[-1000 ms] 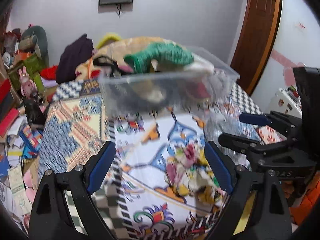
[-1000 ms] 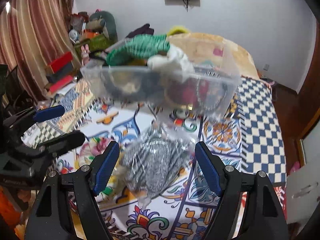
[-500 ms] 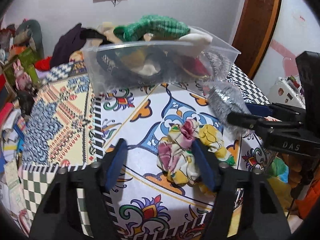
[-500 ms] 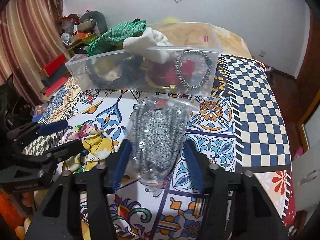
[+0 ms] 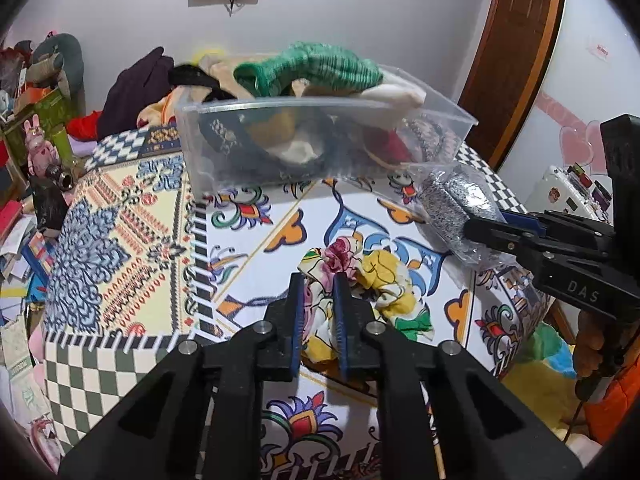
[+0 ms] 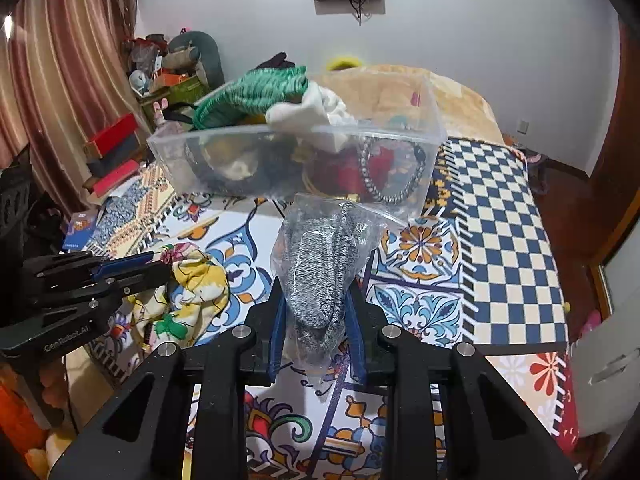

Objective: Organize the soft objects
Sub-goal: 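Carry the scrunchie and mesh bag over the box and open both tools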

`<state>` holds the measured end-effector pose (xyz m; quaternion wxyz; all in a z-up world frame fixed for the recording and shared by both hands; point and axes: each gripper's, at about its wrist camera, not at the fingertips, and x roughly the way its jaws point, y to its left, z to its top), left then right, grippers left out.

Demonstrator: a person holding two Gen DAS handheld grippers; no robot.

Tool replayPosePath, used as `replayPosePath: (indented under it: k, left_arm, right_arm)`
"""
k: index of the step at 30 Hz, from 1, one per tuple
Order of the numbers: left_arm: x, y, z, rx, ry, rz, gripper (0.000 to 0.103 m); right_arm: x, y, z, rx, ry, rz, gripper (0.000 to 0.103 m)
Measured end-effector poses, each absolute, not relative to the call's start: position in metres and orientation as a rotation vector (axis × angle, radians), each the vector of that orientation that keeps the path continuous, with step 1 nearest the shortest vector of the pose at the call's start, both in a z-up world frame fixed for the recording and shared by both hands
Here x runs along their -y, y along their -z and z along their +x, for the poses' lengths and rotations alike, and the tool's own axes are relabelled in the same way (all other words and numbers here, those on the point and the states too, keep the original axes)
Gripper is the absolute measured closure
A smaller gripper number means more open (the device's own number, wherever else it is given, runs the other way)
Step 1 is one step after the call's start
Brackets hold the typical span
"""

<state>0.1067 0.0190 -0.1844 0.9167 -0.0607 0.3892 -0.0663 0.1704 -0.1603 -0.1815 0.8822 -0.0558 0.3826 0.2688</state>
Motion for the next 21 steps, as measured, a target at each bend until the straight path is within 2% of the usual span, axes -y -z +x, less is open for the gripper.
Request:
replayPosePath:
  k: [10,21]
  left_arm:
    - [-0.027,0.139,0.1,-0.68,0.132,-0.116,0.091]
    - [-0.033,0.073,0.111,-0.495,0.095,-0.077,0.091]
  right_arm:
    - [0.168,0.151,0.161,-0.7,-0.528,-0.117,0.078]
    - [0.169,0.092,0.165,-0.515,-0.527,-0.097,0.078]
